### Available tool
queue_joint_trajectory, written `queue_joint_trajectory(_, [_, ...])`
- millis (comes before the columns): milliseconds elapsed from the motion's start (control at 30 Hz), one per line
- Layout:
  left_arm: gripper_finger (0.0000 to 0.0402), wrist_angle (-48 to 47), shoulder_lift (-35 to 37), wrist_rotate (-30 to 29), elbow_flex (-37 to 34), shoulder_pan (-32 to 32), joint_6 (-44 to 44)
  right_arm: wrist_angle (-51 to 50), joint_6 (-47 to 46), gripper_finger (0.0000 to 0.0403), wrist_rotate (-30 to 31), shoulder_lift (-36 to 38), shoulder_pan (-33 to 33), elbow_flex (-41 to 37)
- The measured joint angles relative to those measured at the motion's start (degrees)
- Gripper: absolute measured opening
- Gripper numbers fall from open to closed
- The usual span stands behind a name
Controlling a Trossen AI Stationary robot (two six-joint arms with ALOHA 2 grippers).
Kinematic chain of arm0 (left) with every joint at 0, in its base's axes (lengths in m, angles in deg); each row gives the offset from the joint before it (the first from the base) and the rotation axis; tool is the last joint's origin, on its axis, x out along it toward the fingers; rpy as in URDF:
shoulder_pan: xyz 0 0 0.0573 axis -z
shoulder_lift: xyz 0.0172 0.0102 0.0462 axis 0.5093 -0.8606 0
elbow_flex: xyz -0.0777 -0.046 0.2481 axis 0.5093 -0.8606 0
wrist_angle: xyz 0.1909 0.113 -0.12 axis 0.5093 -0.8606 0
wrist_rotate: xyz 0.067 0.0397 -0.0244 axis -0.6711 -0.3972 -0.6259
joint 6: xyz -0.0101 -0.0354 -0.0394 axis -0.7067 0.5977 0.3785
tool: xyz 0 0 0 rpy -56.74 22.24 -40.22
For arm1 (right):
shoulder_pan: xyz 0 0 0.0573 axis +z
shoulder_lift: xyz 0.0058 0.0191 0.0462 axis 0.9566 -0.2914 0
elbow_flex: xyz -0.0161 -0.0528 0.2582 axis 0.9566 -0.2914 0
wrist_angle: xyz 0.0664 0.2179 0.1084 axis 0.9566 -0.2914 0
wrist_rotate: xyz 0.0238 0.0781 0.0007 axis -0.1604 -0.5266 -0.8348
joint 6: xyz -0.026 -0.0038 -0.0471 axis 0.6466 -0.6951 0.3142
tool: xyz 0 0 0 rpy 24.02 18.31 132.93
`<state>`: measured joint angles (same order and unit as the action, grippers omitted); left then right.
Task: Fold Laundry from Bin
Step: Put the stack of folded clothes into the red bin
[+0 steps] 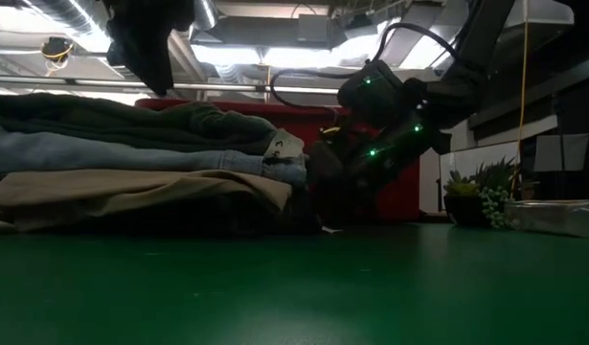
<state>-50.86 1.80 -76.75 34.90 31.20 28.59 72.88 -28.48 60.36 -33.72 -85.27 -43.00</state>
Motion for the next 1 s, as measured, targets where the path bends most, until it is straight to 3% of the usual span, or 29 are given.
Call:
queue_joint_trajectory(233, [0.0135,-1.29,4.03,1.40,0.00,-0.02,0.72,-7.80,0.99,0.0005,-1.32,2.77,-1.73,0.03])
queue_joint_trajectory(500, [0.0135,-1.29,11.62,1.17,0.02,0.00,2.40,-9.35,3.55,0.0004,-4.01,2.91,-1.73,-0.41])
queue_joint_trajectory(667, [0.0135,-1.65,14.91,6.58,0.01,0.00,2.60,-10.56,5.29,0.0007,-5.70,2.97,-1.79,-0.40])
queue_joint_trajectory(1000, [0.0135,-2.40,16.57,8.71,0.00,0.02,2.64,-12.93,6.45,0.0005,-7.55,3.97,-1.78,-0.53])
